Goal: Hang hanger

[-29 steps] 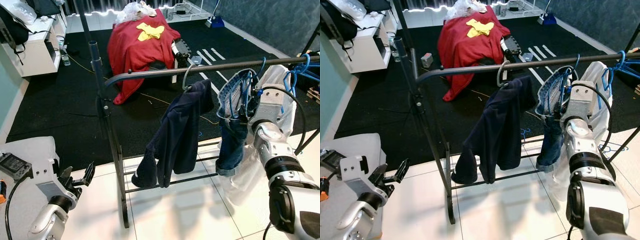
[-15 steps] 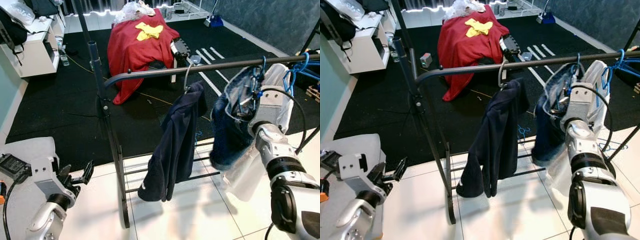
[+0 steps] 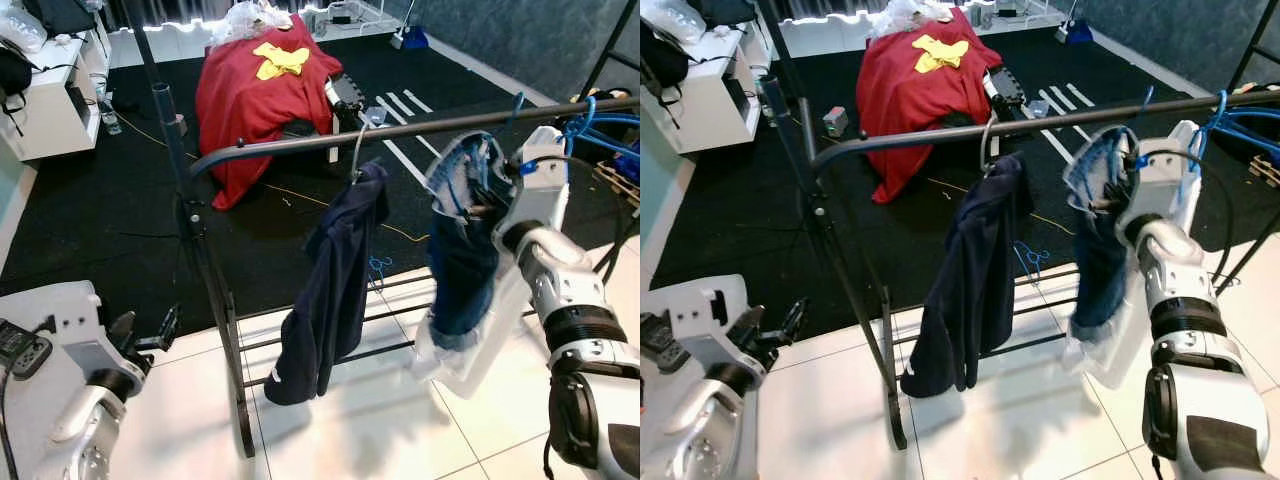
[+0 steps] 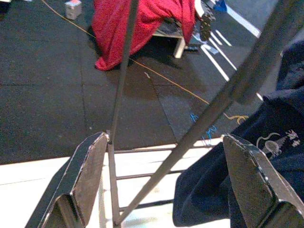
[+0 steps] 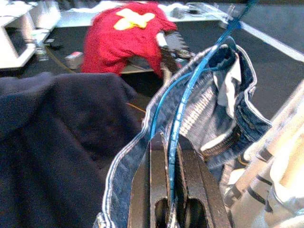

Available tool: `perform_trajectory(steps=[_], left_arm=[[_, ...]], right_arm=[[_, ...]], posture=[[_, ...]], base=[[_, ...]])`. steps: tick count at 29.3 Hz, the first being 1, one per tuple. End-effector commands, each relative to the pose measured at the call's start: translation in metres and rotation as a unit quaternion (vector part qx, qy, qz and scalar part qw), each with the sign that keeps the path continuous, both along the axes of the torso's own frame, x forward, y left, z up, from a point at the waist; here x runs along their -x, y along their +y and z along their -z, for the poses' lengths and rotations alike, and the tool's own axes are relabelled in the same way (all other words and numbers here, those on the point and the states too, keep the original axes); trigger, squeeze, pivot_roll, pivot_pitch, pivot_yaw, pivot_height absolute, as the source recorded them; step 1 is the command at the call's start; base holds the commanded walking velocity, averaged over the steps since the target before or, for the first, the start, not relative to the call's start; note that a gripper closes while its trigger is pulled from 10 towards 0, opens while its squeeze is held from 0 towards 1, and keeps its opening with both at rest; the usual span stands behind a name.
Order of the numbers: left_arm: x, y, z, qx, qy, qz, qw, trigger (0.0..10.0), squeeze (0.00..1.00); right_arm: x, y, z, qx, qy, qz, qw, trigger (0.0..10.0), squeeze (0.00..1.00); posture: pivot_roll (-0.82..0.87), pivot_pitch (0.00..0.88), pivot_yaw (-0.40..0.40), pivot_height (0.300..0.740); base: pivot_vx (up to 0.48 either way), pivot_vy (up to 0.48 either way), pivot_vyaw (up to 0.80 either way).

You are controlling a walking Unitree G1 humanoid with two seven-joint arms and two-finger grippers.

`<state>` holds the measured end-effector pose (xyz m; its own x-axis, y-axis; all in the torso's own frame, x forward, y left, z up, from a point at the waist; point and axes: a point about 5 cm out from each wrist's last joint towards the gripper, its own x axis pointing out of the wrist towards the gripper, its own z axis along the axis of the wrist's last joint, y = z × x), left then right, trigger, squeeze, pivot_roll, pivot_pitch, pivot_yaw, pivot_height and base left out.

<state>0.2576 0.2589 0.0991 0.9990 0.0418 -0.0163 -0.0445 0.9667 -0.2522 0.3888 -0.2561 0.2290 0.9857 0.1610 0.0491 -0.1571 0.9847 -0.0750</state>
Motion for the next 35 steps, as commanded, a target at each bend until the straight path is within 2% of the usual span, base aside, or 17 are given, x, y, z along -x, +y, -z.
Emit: perform_trajectory(steps=[1, 8, 13, 16, 29, 30, 32, 33, 35], left_arm=[[0.004, 0.005, 0.006, 0.003, 0.017, 0.001, 1.000, 10.0, 0.00], [0.008, -0.007, 0.004, 0.022, 0.007, 0.064, 0.998, 10.0, 0.00], [0.010, -0.010, 0.004, 0.027, 0.005, 0.082, 0.996, 10.0, 0.00], [0.016, -0.012, 0.002, 0.038, 0.002, 0.119, 0.992, 10.0, 0.00], [0.016, -0.012, 0.002, 0.038, 0.002, 0.119, 0.992, 10.0, 0.00], [0.020, -0.015, 0.002, 0.043, 0.002, 0.145, 0.989, 10.0, 0.00], [0.020, -0.015, 0.002, 0.043, 0.002, 0.145, 0.989, 10.0, 0.00], [0.030, -0.020, -0.006, 0.046, -0.004, 0.201, 0.979, 10.0, 0.00], [0.030, -0.020, -0.006, 0.046, -0.004, 0.201, 0.979, 10.0, 0.00]], right_arm=[[0.001, 0.005, -0.015, 0.005, -0.032, -0.025, 0.999, 0.0, 0.00], [0.015, 0.015, -0.015, 0.028, -0.032, -0.108, 0.993, 0.0, 0.00], [0.019, 0.017, -0.014, 0.034, -0.031, -0.125, 0.991, 0.0, 0.00], [0.030, 0.023, -0.018, 0.024, -0.042, -0.152, 0.987, 0.0, 0.00], [0.030, 0.023, -0.018, 0.024, -0.042, -0.152, 0.987, 0.0, 0.00], [0.035, 0.027, -0.022, 0.012, -0.056, -0.165, 0.985, 0.0, 0.00], [0.035, 0.027, -0.022, 0.012, -0.056, -0.165, 0.985, 0.0, 0.00], [0.043, 0.032, -0.008, -0.005, -0.045, -0.157, 0.987, 0.0, 0.00], [0.043, 0.032, -0.008, -0.005, -0.045, -0.157, 0.987, 0.0, 0.00]], posture=[[-0.11, 0.064, 0.014, 0.740], [-0.12, 0.068, 0.010, 0.740], [-0.12, 0.069, 0.011, 0.740], [-0.13, 0.074, 0.017, 0.740], [-0.13, 0.074, 0.017, 0.740], [-0.13, 0.081, 0.026, 0.740], [-0.13, 0.081, 0.026, 0.740], [-0.10, 0.087, 0.026, 0.740], [-0.10, 0.087, 0.026, 0.740]], base=[[0.000, 0.000, 0.00], [0.000, 0.000, 0.00], [0.000, 0.000, 0.00], [0.000, 0.000, 0.00], [0.000, 0.000, 0.00], [0.000, 0.000, 0.00], [0.000, 0.000, 0.00], [0.000, 0.000, 0.00], [0.000, 0.000, 0.00]])
